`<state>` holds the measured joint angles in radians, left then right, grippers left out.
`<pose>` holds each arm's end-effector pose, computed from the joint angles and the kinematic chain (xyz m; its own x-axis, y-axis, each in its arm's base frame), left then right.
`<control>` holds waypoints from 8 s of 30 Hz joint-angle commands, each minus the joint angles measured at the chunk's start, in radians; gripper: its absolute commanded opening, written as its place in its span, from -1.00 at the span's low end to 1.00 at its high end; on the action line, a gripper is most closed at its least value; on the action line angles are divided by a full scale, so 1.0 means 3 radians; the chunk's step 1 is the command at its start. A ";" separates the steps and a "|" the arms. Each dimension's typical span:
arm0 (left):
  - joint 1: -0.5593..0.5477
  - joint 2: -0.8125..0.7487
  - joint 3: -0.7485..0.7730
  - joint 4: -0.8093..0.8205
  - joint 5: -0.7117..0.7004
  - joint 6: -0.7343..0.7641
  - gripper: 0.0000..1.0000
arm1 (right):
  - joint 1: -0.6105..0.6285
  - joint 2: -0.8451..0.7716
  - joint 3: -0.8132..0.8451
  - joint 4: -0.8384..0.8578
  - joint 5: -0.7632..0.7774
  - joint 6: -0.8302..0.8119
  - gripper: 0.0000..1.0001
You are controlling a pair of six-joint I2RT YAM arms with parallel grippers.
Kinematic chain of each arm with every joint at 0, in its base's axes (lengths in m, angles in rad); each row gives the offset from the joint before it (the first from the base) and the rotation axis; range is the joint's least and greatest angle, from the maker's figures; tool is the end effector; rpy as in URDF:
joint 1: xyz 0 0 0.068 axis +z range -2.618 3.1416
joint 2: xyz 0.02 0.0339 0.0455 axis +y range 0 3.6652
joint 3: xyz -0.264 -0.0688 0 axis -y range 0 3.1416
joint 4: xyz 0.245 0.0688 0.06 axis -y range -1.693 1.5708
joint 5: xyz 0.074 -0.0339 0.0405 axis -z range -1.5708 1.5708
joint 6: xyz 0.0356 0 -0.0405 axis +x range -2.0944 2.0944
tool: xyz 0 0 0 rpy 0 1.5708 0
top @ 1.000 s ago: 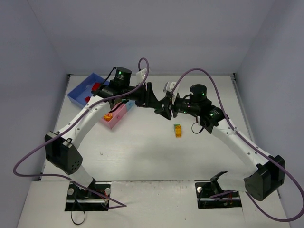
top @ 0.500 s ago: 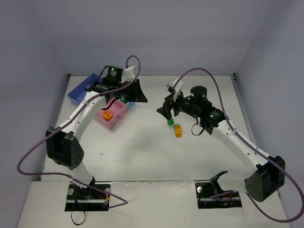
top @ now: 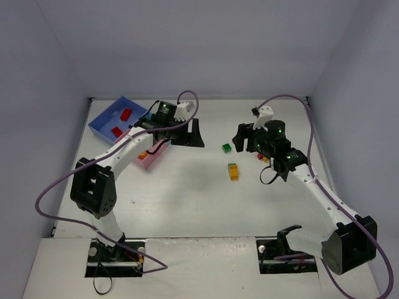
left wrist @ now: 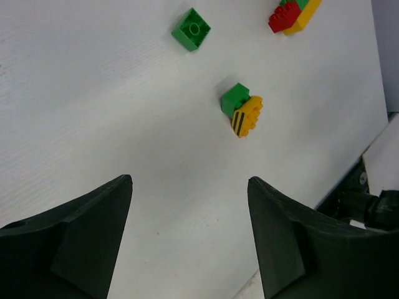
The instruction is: Sort the legos into containers by color
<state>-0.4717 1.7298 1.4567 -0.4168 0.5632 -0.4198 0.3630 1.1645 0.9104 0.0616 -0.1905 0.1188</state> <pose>0.3425 -0.1961 0.2996 -0.8238 0.0334 -0.5658 0.4548 0.6348 -0.6247 0.2545 0.1039 0.3316 -0.2395 0.0335 -0.9703 -0.4975 0.8540 0.1523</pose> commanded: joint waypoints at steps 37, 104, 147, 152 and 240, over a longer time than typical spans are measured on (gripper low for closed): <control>-0.0974 0.2323 0.2263 -0.0083 -0.2072 -0.0779 0.41 | -0.0111 -0.0261 -0.0319 -0.0696 0.0891 0.1317 0.43; 0.0601 0.0110 0.1010 -0.0319 -0.1714 0.0357 0.47 | 0.0380 0.0807 -0.0176 -0.0344 0.0901 0.1174 0.40; 0.0642 -0.0970 0.0150 0.0807 0.2130 0.1287 0.43 | 0.0038 0.0628 0.1015 0.0674 -0.3199 -0.1137 -1.00; 0.0596 -0.1010 0.0186 0.0796 0.2336 0.1598 0.39 | 0.0068 0.0751 0.1194 0.0557 -0.3496 -0.1173 -1.00; 0.1107 0.0779 0.0718 0.1052 -0.0885 0.0842 -0.26 | -0.0279 -0.0082 0.0064 0.0429 -0.2847 -0.0606 -1.00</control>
<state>-0.1505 2.0029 1.6287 -0.1513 0.3332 -0.1390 0.2764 1.1637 0.9173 0.1375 -1.0424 -0.0738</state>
